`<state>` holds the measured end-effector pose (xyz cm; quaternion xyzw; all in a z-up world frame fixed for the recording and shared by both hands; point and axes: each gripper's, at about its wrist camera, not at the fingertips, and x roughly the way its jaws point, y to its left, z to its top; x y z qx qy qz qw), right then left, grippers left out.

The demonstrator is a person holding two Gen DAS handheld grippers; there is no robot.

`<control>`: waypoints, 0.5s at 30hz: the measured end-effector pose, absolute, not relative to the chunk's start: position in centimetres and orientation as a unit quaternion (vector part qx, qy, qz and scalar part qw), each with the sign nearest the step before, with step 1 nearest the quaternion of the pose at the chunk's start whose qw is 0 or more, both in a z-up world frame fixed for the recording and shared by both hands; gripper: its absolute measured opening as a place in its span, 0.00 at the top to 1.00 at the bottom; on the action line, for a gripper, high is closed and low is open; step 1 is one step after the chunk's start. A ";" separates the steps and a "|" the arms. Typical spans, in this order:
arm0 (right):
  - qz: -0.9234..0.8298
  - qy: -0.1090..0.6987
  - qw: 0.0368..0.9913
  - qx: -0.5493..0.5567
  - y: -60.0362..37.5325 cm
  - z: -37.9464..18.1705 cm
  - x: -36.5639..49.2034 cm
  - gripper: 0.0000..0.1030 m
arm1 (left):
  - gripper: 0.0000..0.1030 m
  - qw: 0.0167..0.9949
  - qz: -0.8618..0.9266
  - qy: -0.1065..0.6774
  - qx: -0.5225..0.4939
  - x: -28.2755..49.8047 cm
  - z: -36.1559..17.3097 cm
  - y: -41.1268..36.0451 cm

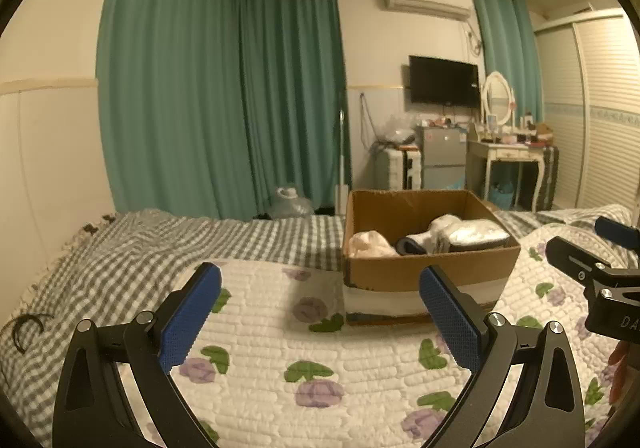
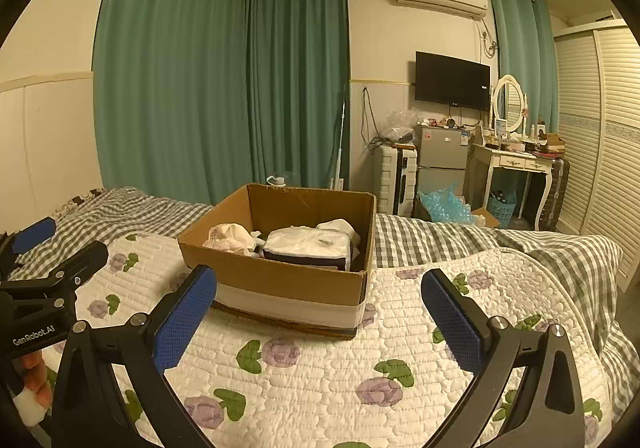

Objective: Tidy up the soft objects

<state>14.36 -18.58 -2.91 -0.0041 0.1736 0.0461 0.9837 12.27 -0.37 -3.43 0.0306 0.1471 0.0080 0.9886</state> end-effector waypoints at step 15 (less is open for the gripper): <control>0.047 0.176 0.983 -0.005 -18.5 -3.1 14.4 0.00 | 0.02 0.988 0.008 0.150 0.031 12.3 -3.7 -0.4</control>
